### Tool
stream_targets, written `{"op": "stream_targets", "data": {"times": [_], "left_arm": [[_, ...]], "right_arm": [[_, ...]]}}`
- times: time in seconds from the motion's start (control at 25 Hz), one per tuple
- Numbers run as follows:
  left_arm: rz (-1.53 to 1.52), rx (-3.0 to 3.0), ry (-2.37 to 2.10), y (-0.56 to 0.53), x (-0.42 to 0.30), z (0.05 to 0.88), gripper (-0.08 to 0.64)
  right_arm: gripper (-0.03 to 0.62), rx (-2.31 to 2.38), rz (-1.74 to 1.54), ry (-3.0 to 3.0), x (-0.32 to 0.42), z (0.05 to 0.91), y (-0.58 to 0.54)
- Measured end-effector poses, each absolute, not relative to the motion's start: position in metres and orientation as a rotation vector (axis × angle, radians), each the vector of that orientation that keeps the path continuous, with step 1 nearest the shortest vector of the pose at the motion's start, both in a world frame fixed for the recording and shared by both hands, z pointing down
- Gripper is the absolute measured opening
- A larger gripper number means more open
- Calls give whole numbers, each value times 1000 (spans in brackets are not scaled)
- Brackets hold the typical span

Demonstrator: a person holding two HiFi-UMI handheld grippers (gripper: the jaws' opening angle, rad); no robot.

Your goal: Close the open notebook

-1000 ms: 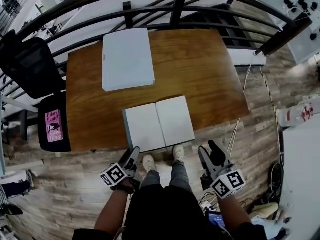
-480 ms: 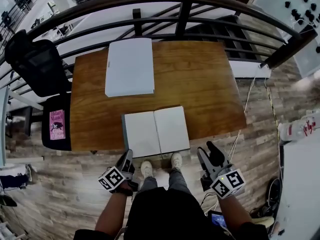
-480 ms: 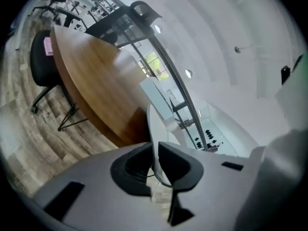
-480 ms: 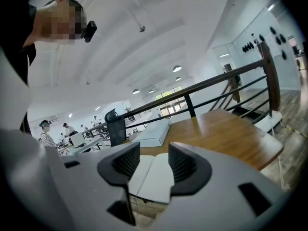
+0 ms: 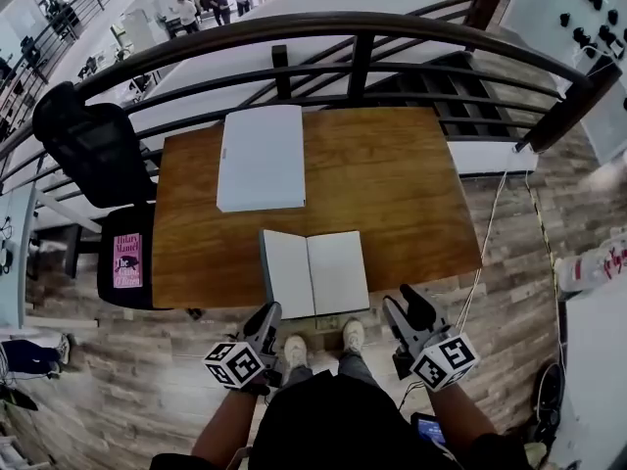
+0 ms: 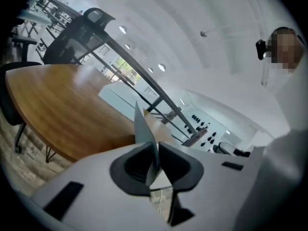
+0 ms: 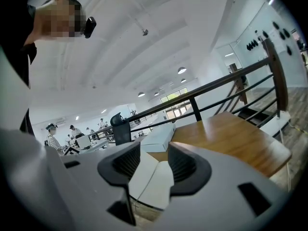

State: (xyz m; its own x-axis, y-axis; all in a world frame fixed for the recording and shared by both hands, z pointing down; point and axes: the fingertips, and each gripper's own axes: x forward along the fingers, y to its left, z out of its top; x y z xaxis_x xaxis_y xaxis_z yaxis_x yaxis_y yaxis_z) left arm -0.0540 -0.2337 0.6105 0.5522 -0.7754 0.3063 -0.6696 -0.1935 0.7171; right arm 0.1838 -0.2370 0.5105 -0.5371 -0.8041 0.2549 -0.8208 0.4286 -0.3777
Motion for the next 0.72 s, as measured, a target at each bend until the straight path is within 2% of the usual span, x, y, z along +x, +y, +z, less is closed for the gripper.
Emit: {"op": "stream_targets", "data": {"times": [0.52,0.72], "left_arm": [[-83,2095,-933,-243,33,583,80],[-139,2151,-812,-248,63,563,157]], "right_arm": [[178,1614,694,-2595,230,502,-235],[178,1649,676,-2594,240,497,-235]]}}
